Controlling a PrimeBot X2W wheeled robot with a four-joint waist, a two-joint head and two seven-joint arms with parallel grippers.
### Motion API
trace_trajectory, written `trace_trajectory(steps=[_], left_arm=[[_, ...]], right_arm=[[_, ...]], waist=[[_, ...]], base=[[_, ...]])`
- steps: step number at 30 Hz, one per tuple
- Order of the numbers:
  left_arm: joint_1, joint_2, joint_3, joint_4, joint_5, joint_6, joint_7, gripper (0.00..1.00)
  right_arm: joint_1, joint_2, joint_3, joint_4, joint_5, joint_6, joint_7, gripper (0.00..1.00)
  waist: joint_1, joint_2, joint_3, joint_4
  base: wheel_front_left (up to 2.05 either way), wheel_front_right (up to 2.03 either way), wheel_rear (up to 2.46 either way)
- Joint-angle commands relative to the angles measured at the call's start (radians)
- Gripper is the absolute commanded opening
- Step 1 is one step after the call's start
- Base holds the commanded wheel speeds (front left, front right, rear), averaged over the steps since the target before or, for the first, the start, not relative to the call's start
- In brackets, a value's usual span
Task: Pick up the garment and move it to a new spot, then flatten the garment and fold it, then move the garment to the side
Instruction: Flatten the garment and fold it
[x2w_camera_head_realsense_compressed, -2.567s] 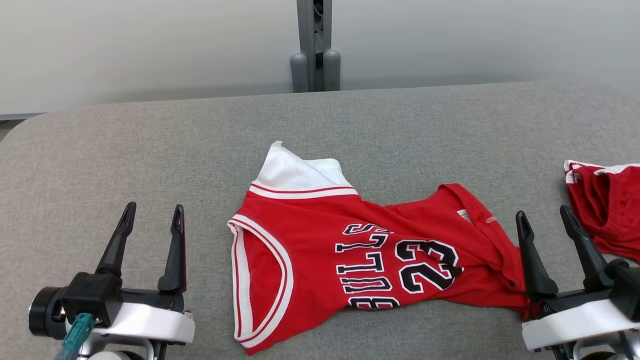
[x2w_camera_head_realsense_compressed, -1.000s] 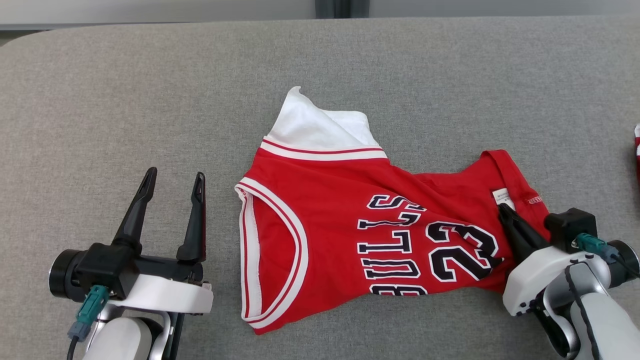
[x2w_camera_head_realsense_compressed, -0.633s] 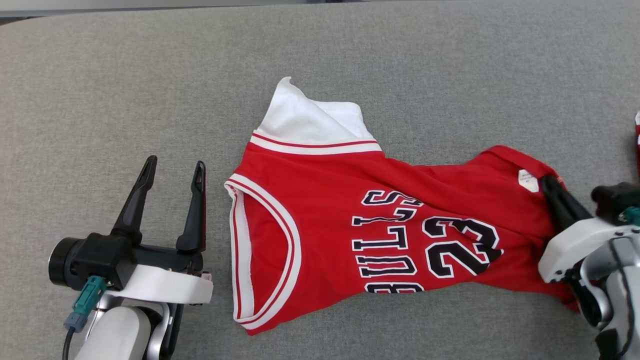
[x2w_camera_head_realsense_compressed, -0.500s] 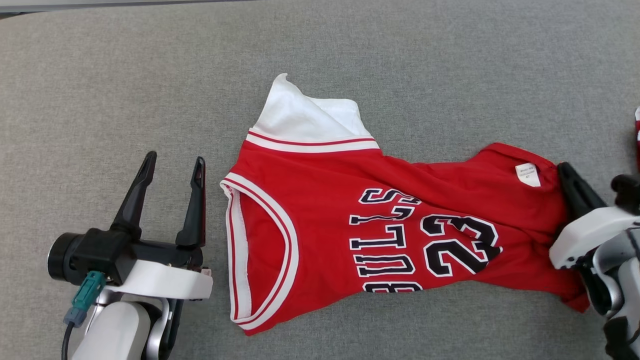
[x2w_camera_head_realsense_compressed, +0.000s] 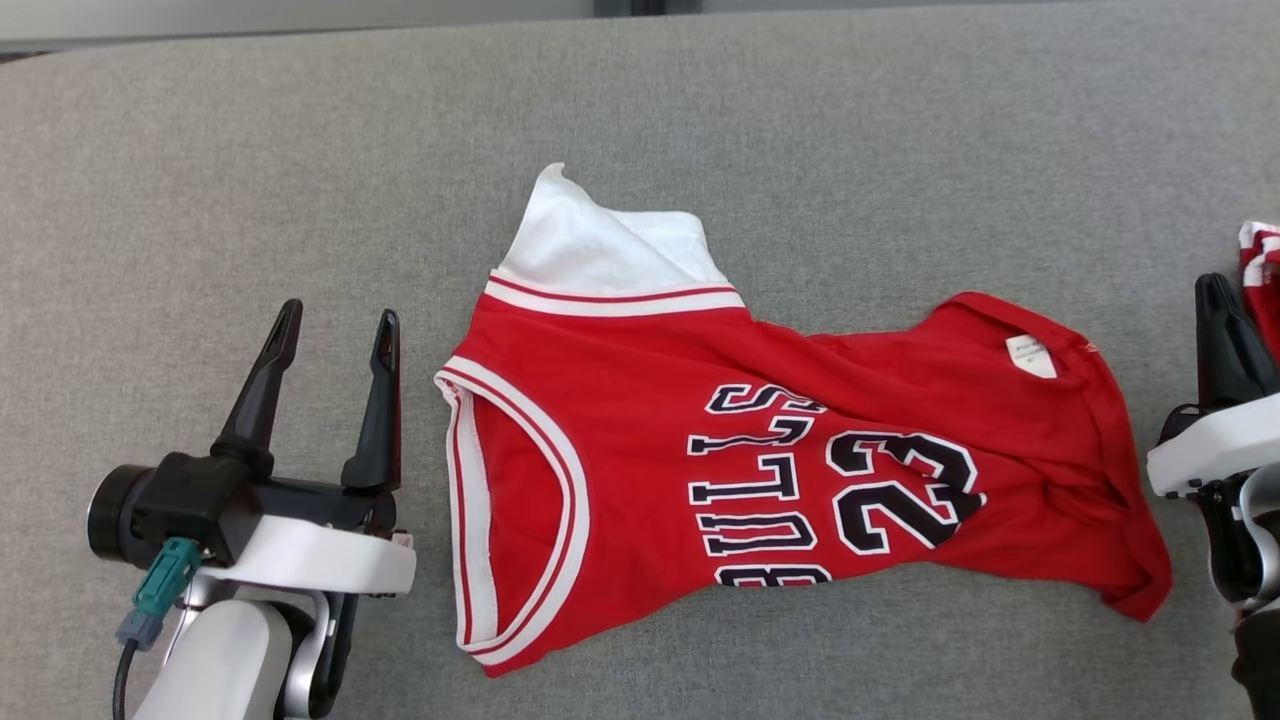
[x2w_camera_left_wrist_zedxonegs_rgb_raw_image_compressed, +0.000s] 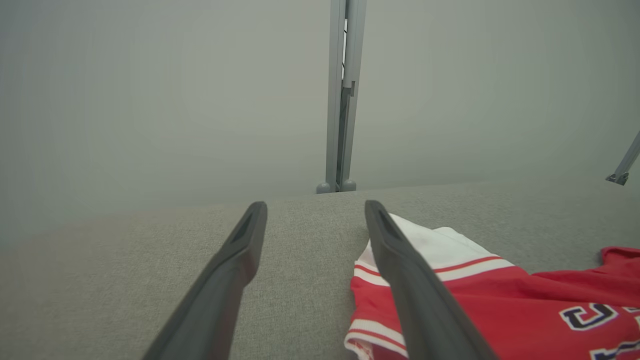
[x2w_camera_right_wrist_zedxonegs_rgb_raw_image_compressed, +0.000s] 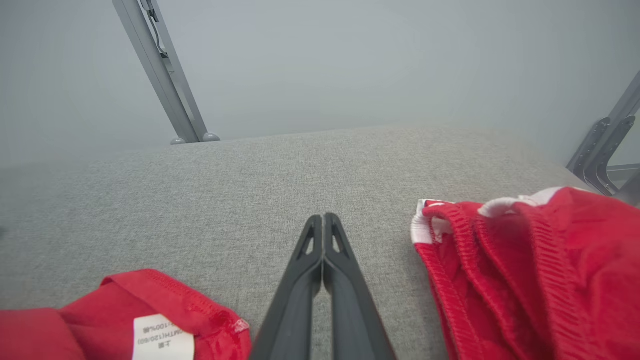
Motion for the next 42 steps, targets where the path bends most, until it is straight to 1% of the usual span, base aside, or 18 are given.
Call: trace_trajectory(steps=[1, 5, 6, 7, 8, 14, 17, 20, 26, 30, 42], left_arm=[[0.014, 0.005, 0.007, -0.001, -0.003, 0.001, -0.003, 1.00], [0.029, 0.016, 0.014, -0.017, 0.000, 0.010, -0.004, 1.00], [0.035, 0.018, 0.014, -0.020, 0.001, 0.011, -0.003, 1.00], [0.039, 0.021, 0.015, -0.025, 0.001, 0.013, -0.002, 1.00], [0.043, 0.026, 0.016, -0.035, 0.001, 0.017, 0.004, 1.00], [0.074, 0.041, 0.014, -0.063, 0.006, 0.028, 0.024, 1.00], [0.091, 0.049, 0.011, -0.074, 0.007, 0.034, 0.034, 1.00], [0.117, 0.057, 0.007, -0.083, 0.008, 0.042, 0.042, 1.00], [0.172, 0.066, 0.007, -0.109, 0.000, 0.063, 0.075, 1.00], [0.201, 0.075, 0.006, -0.128, -0.003, 0.073, 0.092, 1.00], [0.214, 0.080, -0.003, -0.154, -0.010, 0.082, 0.109, 1.00]], right_arm=[[0.021, 0.006, -0.008, -0.033, 0.006, 0.000, -0.018, 0.00], [0.077, 0.039, -0.024, -0.163, -0.001, 0.000, -0.030, 0.00], [0.094, 0.048, -0.026, -0.199, -0.008, 0.000, -0.028, 0.16], [0.111, 0.059, -0.027, -0.239, -0.018, 0.000, -0.025, 0.49], [0.150, 0.085, -0.024, -0.313, -0.030, 0.000, -0.014, 1.00], [0.259, 0.149, -0.008, -0.521, -0.091, 0.000, 0.043, 1.00], [0.324, 0.171, 0.005, -0.598, -0.122, 0.000, 0.076, 1.00], [0.395, 0.192, 0.017, -0.649, -0.139, 0.000, 0.108, 1.00], [0.512, 0.213, 0.011, -0.692, -0.145, 0.000, 0.148, 1.00], [0.553, 0.218, 0.006, -0.711, -0.142, 0.000, 0.158, 1.00], [0.566, 0.219, -0.001, -0.727, -0.123, 0.000, 0.166, 1.00]], waist=[[0.0000, 0.0000, -0.019, -0.009], [0.0000, 0.0000, -0.059, -0.023], [0.0000, 0.0000, -0.068, -0.027], [0.0000, 0.0000, -0.077, -0.030], [0.0000, 0.0000, -0.097, -0.036], [0.0000, 0.0000, -0.149, -0.050], [0.0000, 0.0000, -0.173, -0.053], [0.0000, 0.0000, -0.201, -0.054], [0.0000, 0.0000, -0.245, -0.057], [0.0000, 0.0000, -0.259, -0.060], [0.0000, 0.0000, -0.264, -0.054]], base=[[0.00, 0.00, 0.00], [0.00, 0.00, 0.00], [0.00, 0.00, 0.00], [0.00, 0.00, 0.00], [0.00, 0.00, 0.00], [0.00, 0.00, 0.00], [0.00, 0.00, 0.00], [0.00, 0.00, 0.00], [0.00, 0.00, 0.00], [0.00, 0.00, 0.00], [0.00, 0.00, 0.00]])
